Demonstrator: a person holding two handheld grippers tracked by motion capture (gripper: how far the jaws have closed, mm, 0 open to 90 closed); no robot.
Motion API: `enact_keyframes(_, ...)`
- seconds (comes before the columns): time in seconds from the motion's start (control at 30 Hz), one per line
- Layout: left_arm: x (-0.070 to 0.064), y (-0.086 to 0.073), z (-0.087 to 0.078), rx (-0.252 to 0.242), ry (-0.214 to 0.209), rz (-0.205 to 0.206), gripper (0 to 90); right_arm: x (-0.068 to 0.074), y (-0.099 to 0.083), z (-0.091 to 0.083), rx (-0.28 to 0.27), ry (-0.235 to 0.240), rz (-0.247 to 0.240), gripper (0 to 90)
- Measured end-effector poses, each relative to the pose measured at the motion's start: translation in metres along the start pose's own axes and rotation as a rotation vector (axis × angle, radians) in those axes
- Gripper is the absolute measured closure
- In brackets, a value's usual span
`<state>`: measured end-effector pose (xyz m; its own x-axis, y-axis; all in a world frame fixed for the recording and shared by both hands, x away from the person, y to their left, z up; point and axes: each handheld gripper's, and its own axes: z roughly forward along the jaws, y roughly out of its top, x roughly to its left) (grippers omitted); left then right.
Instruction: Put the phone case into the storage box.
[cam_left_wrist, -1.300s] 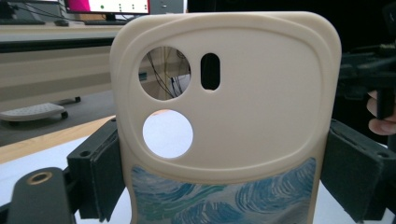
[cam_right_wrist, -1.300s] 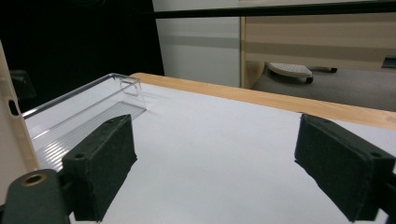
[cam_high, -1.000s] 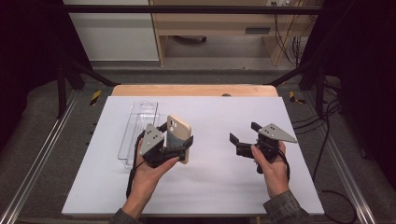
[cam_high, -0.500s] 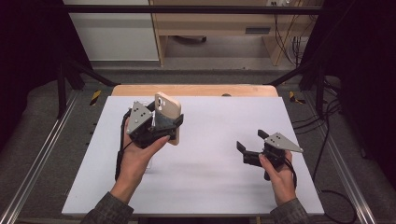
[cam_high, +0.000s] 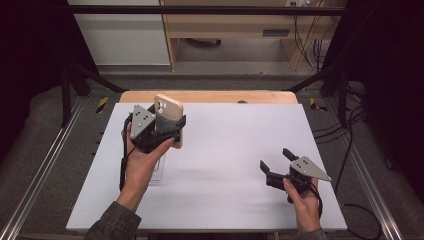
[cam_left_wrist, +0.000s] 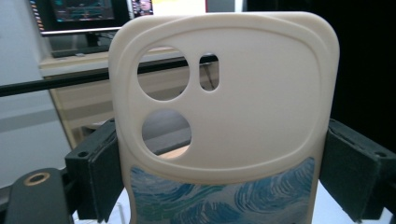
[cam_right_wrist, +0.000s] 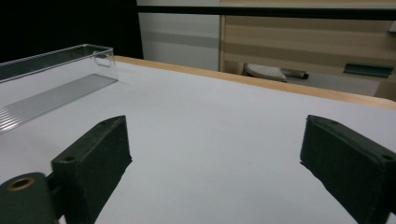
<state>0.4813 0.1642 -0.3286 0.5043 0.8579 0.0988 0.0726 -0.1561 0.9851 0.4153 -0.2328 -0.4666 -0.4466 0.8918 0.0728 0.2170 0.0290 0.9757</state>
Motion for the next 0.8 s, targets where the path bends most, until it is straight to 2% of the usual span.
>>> enact_keyframes(0.2, 0.019, 0.001, 0.008, 0.001, 0.07, -0.005, 11.2, -0.001, -0.001, -0.007, -0.026, 0.025, 0.009, 4.5)
enact_keyframes(0.33, 0.032, 0.001, 0.013, -0.01, 0.111, -0.028, 11.2, -0.003, -0.005, -0.009, -0.023, 0.031, 0.017, 3.9)
enact_keyframes(0.6, 0.048, -0.002, 0.018, -0.007, 0.179, -0.045, 11.3, 0.001, -0.01, -0.009, -0.015, 0.042, 0.013, 3.9)
enact_keyframes(0.7, 0.054, -0.002, 0.019, -0.013, 0.199, -0.074, 11.3, 0.002, -0.01, -0.009, -0.019, 0.043, 0.008, 3.8)
enact_keyframes(0.8, 0.06, -0.001, 0.02, -0.015, 0.221, -0.064, 11.3, 0.003, -0.011, -0.009, -0.027, 0.043, 0.005, 3.8)
